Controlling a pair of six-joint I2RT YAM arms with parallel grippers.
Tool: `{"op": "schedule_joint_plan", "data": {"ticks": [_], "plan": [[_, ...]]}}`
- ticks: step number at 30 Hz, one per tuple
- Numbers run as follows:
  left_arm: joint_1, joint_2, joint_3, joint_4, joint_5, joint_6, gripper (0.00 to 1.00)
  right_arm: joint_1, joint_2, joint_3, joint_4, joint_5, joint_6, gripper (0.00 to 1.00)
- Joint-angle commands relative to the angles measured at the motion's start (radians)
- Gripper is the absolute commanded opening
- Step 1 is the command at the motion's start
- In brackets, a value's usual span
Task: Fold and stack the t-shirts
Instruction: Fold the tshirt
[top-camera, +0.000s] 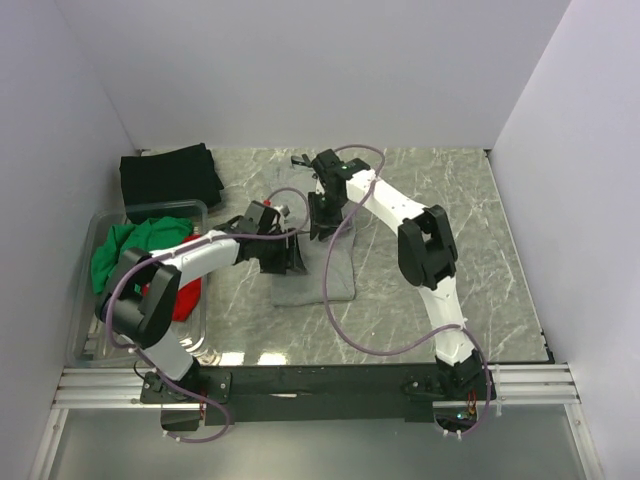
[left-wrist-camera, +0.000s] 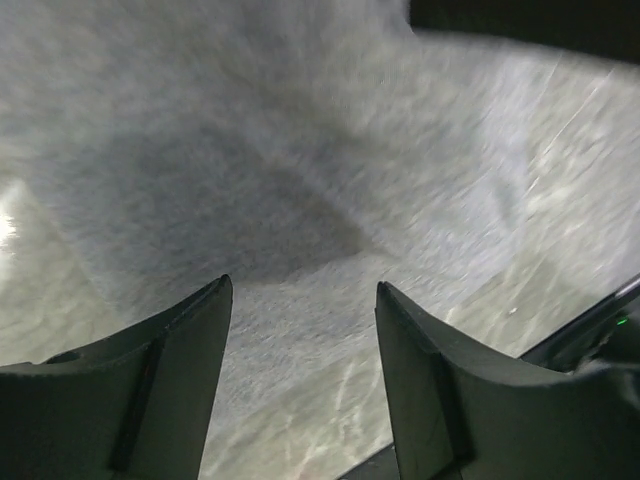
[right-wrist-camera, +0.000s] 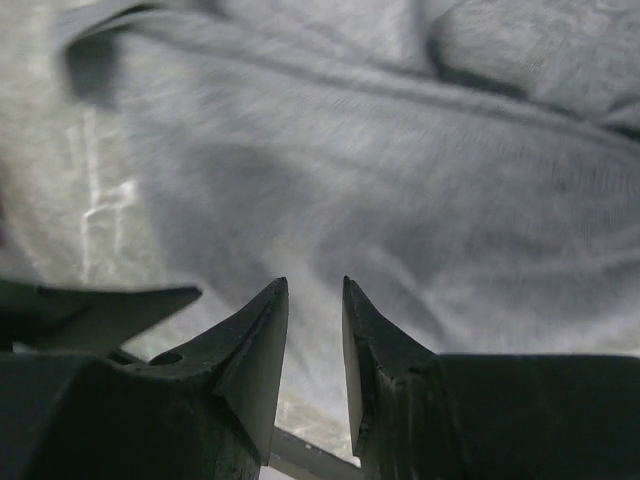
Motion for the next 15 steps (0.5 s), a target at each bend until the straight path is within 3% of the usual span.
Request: {"op": "schedule_joint_plan", "data": {"ticks": [1,10,15], "plan": [[-0.032,-0.037,-0.031,0.118,0.034,0.07,0.65,-0.014,0.04,0.016,0.041,-0.002,0.021,0.35],[-0.093,0.08,-0.015,-0.011,-0.042,0.176,0.64,-0.021,0.178,0.177,0.009,0.082,0.058,0.35],[-0.114,0.083,-0.089,-0.023,-0.061,0.195,0.64,-0.064,0.207,0.243,0.033,0.107,0.124,0.36]]}}
